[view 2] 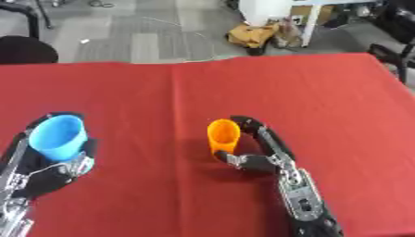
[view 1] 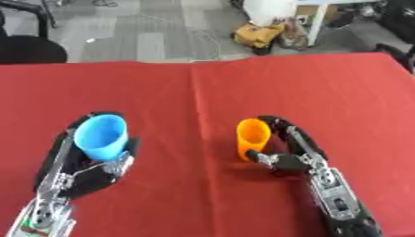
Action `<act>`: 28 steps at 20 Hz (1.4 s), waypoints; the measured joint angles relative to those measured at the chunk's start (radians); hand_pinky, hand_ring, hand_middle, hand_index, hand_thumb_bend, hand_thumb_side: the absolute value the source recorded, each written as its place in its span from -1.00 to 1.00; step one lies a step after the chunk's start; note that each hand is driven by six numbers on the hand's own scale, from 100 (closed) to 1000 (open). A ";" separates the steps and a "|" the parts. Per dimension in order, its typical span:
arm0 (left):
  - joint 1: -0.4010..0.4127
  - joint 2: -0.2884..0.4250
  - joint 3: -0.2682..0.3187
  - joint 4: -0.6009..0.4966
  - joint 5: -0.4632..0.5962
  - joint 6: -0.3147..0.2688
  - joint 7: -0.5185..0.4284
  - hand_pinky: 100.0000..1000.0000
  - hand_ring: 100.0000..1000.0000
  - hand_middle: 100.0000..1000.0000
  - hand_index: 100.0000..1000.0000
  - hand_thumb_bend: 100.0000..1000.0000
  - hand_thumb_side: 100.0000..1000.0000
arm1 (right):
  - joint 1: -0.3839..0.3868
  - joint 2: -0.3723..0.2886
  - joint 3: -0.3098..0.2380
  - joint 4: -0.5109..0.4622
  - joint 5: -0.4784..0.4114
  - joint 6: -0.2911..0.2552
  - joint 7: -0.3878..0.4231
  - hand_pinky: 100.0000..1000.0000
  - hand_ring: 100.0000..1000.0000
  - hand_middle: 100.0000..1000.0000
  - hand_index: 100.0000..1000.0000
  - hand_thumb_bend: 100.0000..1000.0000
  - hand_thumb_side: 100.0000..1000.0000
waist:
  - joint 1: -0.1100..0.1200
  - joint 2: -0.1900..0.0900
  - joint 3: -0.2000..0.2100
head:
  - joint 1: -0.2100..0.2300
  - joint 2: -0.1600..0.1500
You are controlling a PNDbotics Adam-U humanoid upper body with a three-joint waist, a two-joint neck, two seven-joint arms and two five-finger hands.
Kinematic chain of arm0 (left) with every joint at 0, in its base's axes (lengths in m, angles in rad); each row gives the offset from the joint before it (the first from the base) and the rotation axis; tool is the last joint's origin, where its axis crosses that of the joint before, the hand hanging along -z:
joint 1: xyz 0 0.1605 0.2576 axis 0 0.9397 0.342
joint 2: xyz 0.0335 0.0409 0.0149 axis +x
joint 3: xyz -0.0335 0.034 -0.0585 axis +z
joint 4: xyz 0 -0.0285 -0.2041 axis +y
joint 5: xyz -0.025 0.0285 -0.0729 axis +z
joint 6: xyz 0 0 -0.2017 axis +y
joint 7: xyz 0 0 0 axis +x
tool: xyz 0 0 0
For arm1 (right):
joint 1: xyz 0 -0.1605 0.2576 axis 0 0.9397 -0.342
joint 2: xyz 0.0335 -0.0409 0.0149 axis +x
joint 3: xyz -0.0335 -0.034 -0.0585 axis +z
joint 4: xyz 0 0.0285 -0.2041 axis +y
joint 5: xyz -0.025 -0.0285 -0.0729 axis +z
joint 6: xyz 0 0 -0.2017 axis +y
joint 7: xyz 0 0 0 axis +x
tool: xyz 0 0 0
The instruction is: Pour the contents of one cup into another cup.
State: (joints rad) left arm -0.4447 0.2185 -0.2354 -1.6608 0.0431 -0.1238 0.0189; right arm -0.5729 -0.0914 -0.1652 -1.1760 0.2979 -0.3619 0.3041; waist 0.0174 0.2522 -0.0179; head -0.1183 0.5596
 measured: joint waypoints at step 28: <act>0.000 -0.017 -0.005 0.000 -0.006 0.001 -0.001 -0.16 -0.21 -0.21 0.31 -0.87 -1.00 | -0.052 0.041 0.049 0.037 0.104 -0.027 0.032 0.90 0.73 -0.02 0.70 0.06 -0.60 | 0.014 0.000 0.006 | -0.021 0.001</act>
State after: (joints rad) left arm -0.4452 0.2016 -0.2401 -1.6606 0.0368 -0.1231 0.0180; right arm -0.6252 -0.0503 -0.1159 -1.1392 0.4021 -0.3888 0.3365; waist 0.0312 0.2523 -0.0122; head -0.1393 0.5605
